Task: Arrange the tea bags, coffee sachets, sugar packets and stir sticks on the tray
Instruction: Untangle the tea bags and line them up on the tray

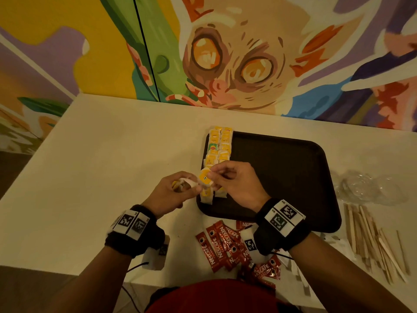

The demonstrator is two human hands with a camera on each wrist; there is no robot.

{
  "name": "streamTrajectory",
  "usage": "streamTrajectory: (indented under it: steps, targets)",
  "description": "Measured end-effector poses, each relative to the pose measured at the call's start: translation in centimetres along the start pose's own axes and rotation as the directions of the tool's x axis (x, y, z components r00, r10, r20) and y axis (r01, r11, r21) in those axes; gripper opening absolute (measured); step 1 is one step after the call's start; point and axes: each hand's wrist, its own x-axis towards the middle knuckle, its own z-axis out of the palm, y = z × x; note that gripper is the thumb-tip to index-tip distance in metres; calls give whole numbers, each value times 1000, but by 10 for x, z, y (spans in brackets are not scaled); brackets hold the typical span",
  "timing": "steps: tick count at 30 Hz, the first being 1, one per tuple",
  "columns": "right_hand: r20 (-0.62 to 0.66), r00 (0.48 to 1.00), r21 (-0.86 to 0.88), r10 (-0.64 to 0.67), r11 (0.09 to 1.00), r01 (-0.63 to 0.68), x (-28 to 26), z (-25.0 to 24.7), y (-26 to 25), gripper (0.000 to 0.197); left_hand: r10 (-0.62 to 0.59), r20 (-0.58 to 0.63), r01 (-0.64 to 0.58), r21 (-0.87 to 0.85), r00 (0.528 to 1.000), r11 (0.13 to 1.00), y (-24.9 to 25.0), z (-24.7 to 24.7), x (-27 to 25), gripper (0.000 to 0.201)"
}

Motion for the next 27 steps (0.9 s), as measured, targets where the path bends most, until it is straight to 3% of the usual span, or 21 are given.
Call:
streamTrajectory:
  steps: [4, 8, 14, 21, 27]
  targets:
    - [63, 998, 5, 27, 1000, -27, -3, -4, -4, 16, 113, -20, -113, -13, 993, 994, 14, -4, 0, 40]
    - [86, 996, 5, 32, 999, -32, -4, -4, -4, 17, 243, 23, -245, 98, 970, 965, 27, 0, 3, 18]
    - [79, 996, 22, 49, 998, -51, -8, -8, -3, 10, 262, 34, -262, 247, 964, 933, 22, -1, 10, 8]
    - [133, 988, -297, 80, 954, -37, -10, -16, -2, 5, 346, -35, -293, 458, 937, 839, 20, 8, 14, 12]
    - [120, 992, -389, 34, 921, 16, -10, -20, -10, 5, 406, 36, -353, 569, 913, 742, 24, 11, 13, 15]
